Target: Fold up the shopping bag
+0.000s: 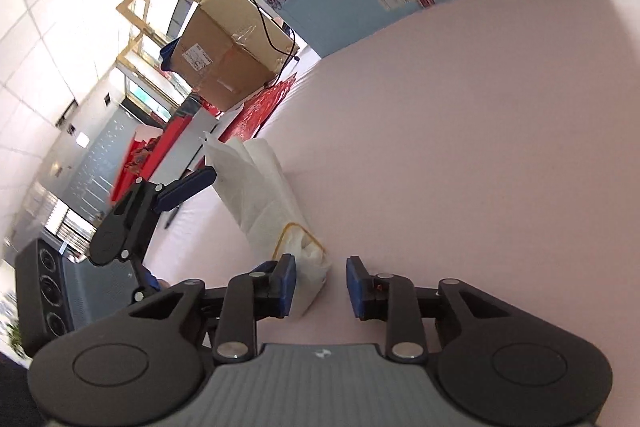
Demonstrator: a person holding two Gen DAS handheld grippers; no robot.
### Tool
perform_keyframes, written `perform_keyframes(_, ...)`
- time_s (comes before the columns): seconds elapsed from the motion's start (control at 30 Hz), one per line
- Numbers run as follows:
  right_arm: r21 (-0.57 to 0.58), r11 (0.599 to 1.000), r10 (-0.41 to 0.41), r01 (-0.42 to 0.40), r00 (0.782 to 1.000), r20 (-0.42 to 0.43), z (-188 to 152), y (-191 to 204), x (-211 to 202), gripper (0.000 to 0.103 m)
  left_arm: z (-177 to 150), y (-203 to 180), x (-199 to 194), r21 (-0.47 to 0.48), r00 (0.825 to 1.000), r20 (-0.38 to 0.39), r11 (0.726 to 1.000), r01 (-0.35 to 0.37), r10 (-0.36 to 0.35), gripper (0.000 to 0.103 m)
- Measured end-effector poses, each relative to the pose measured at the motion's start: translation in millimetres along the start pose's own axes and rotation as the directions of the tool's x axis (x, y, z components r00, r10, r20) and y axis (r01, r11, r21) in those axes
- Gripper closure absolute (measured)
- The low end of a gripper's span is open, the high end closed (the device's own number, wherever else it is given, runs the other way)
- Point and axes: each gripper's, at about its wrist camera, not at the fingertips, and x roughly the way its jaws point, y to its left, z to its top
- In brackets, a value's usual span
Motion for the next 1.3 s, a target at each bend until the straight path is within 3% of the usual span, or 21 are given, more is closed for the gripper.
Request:
perform_keyframes(0.13,-0.178,0.981,-0.081,0.082,0.997,0.012,0.4,24.3,13.9,0.067,10.2,-15.2,3.7,0.029,0.993,-0.085,0.996,-0.082,0.084,0.002)
perform_keyframes(0.23,-0.278,0.954,-0.107,0.109,0.994,0.021,-2.9,36.1,19.4,0.072,18.4,-31.7,7.5,0.121,0.974,-0.124,0.977,-0.177,0.191,0.0)
perform_keyframes(0.33,-0.289,0.953,-0.081,0.088,0.996,0.035,-11.6,34.1,16.7,0.078,23.2,-30.3,10.6,0.13,0.964,-0.151,0.971,-0.198,0.217,0.0)
perform_keyframes(0.4,-0.299,0.951,-0.068,0.077,0.997,0.042,-15.4,33.0,14.4,0.079,23.2,-21.5,16.4,0.137,0.946,-0.178,0.959,-0.248,0.27,0.0)
perform_keyframes(0.53,-0.338,0.937,-0.076,0.09,0.996,0.054,-21.6,36.1,11.0,0.079,19.5,-5.7,18.6,0.086,0.94,-0.198,0.96,-0.268,0.28,0.0)
perform_keyframes(0.63,-0.335,0.939,-0.068,0.081,0.996,0.048,-22.2,34.5,9.5,0.079,8.5,9.1,16.9,0.071,0.913,-0.241,0.944,-0.322,0.329,0.0)
perform_keyframes(0.77,-0.33,0.941,-0.058,0.069,0.997,0.041,-22.2,32.3,7.0,0.079,-17.8,27.8,22.2,0.065,0.859,-0.315,0.912,-0.405,0.404,0.0)
perform_keyframes(0.83,-0.324,0.944,-0.046,0.055,0.998,0.034,-21.2,30.9,6.4,0.078,-16.2,30.9,18.2,0.019,0.887,-0.28,0.926,-0.377,0.367,0.0)
perform_keyframes(1.0,-0.328,0.943,-0.043,0.05,0.999,0.029,-20.3,33.0,5.4,0.077,15.5,14.5,4.5,0.106,0.947,-0.067,0.946,-0.307,0.315,0.0)
perform_keyframes(1.07,-0.353,0.934,-0.052,0.061,0.998,0.033,-21.2,37.3,5.1,0.075,22.9,10.5,5.0,0.147,0.955,-0.036,0.946,-0.287,0.295,0.0)
perform_keyframes(1.13,-0.364,0.93,-0.046,0.053,0.999,0.028,-20.9,39.8,6.9,0.06,25.0,7.4,6.6,0.176,0.96,-0.021,0.947,-0.27,0.278,0.0)
perform_keyframes(1.17,-0.371,0.928,-0.034,0.04,0.999,0.021,-20.8,41.2,8.0,0.058,25.7,7.1,8.7,0.179,0.969,-0.028,0.955,-0.238,0.246,0.0)
perform_keyframes(1.3,-0.416,0.908,-0.042,0.055,0.998,0.04,-21.9,51.2,10.6,0.057,23.6,5.9,11.0,0.187,0.984,-0.022,0.967,-0.171,0.178,0.0)
